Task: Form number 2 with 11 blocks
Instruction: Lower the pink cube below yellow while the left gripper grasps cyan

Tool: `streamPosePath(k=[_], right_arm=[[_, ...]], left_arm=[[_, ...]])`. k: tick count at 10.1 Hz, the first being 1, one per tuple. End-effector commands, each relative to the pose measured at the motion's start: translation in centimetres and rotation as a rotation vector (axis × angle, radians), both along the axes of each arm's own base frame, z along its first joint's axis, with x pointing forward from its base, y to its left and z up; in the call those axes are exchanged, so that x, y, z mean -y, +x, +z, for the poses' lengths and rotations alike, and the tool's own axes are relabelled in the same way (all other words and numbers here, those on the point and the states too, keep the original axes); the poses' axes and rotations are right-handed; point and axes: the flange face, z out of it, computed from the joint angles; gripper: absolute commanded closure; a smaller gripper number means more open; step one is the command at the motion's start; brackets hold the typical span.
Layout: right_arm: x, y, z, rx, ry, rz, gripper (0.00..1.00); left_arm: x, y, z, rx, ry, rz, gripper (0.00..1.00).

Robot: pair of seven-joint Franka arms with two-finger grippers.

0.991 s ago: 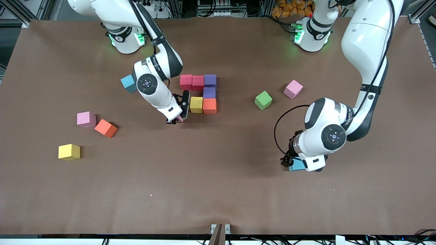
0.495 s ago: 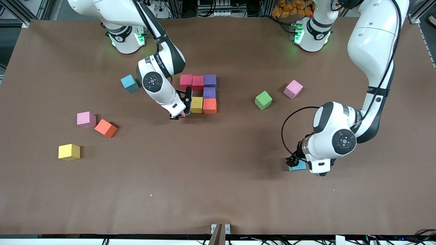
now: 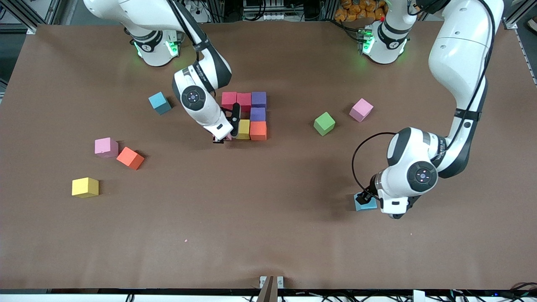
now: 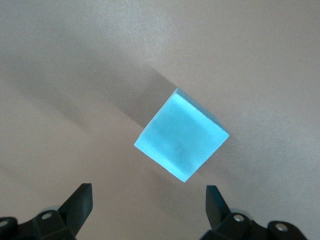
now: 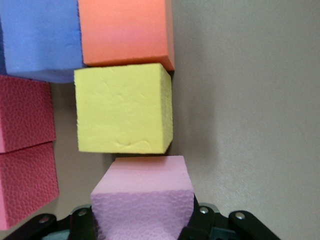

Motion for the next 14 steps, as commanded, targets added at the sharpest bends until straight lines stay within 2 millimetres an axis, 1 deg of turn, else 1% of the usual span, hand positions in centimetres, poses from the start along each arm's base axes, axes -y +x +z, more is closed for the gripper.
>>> streamPosePath(k=[1,3,4,5,6,7,9,10,11,14], right_arm=[[0.0,-0.7,0.4,-0.003,0.009,-0.02,0.71],[0.0,-0.8,0.2,-0.005,0.007,-0.019,0.71],[0.0,-0.8,0.1,-0.005,0.007,-0.019,0.71],[-0.1,-0.8,-0.1,-0.003,0.006,-0.018,0.71],[-0.1,-0.8,-0.3,0.002,0.007,-0.018,0.71],[-0.5,-1.1,-0.5,0.001,0.008,-0.01,0.71],[-0.4,-1.0,-0.5,0.004,0.01,-0.013,0.7],[-0.5,-1.0,-0.7,0.0,0.008,-0.015,0.7],[-0.5,-1.0,-0.8,0.003,0.008,-0.013,0.7],[-0.6,-0.8,-1.7,0.025,0.012,-0.017,0.7]], left_arm=[[-0.3,-0.1,0.1,0.0,0.019,-0.104,0.0],[-0.9,0.3,0.2,0.007,0.003,-0.201,0.0],[-1.6,0.6,0.1,0.014,0.002,-0.243,0.0],[-1.7,0.7,0.0,0.014,-0.004,-0.288,0.0],[-1.7,0.6,-0.4,0.009,-0.01,-0.319,0.0],[-1.9,0.7,-0.5,0.013,-0.013,-0.337,0.0],[-2.4,1.1,-0.7,0.029,-0.018,-0.38,0.0],[-2.8,1.5,-0.7,0.056,-0.027,-0.375,0.0],[-2.9,1.8,-1.1,0.081,-0.033,-0.363,0.0],[-1.9,2.4,-2.3,0.146,-0.047,-0.335,0.0]])
